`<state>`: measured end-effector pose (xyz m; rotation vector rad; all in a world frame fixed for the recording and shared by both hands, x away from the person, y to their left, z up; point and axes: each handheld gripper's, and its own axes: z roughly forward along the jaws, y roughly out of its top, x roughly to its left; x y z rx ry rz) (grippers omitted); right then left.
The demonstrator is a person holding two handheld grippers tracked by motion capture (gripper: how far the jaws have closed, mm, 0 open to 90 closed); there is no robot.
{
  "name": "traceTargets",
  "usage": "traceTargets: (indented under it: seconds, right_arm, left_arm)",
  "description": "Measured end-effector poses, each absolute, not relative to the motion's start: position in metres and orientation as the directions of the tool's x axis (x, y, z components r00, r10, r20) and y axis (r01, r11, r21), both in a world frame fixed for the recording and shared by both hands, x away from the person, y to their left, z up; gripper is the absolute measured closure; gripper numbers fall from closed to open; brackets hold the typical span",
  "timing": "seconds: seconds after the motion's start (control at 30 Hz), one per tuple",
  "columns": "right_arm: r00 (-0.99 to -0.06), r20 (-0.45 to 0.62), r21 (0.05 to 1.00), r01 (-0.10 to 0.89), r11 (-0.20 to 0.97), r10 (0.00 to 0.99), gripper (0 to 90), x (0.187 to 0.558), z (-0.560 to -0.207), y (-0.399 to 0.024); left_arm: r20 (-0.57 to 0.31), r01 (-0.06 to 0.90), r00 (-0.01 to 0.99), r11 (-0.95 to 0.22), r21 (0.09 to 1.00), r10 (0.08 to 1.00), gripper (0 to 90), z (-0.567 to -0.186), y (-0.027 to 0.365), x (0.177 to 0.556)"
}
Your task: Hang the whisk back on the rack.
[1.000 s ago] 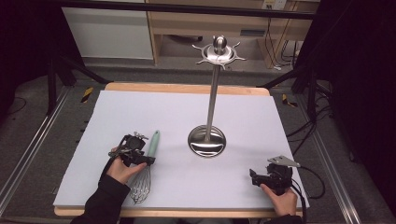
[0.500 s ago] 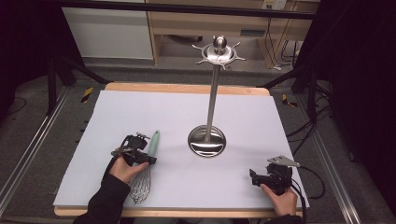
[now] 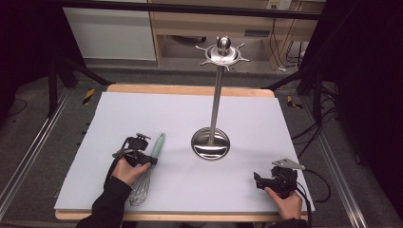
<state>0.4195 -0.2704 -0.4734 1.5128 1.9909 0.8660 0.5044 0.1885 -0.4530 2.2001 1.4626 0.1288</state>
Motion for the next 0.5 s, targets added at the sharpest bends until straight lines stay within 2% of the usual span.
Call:
traceTargets:
  seconds: [0.5]
  right_arm:
    - [-0.265, -0.002, 0.733, 0.655, 0.182, 0.964, 6.6, 0.419, -0.473, -0.272]
  left_arm:
    - [-0.171, 0.766, 0.498, -0.339, 0.547, 0.850, 67.9, -0.433, 0.191, 0.488]
